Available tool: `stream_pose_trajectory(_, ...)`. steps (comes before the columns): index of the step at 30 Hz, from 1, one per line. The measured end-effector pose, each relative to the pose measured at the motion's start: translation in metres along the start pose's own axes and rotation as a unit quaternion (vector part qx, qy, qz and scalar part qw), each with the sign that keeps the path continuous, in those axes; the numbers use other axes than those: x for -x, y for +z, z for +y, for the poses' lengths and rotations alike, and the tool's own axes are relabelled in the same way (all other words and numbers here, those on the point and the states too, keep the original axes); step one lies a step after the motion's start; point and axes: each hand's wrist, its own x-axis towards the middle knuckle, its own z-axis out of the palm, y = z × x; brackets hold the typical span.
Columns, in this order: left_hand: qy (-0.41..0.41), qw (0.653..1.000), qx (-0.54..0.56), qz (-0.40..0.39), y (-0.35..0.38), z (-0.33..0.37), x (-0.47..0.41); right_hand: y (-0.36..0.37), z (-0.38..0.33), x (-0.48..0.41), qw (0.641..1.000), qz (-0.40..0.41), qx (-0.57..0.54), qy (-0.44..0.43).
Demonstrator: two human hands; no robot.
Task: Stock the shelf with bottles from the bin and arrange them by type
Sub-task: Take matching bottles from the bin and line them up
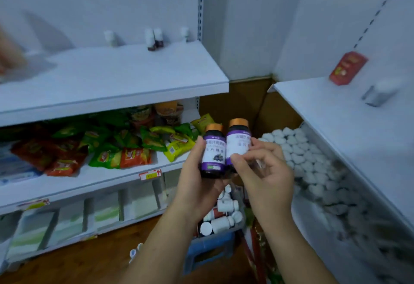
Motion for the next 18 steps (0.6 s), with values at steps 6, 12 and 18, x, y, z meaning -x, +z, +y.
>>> stream_pose_trajectory(6, -0.022, 0.986, -0.1, -0.128, 0.009, 0.021, 0.022, 0.005, -0.041, 0.03, 0.992, 0.08, -0.002, 0.093)
stream_pose_trajectory(12, -0.111, 0.972, -0.108, -0.175, 0.019, 0.012, 0.054, -0.014, -0.065, 0.078, 0.968, 0.142, -0.141, 0.155)
stream_pose_trajectory(18, -0.142, 0.916, -0.233, -0.295, 0.061, -0.031, 0.088, -0.073, -0.12, 0.146, 0.952, 0.261, -0.096, 0.126)
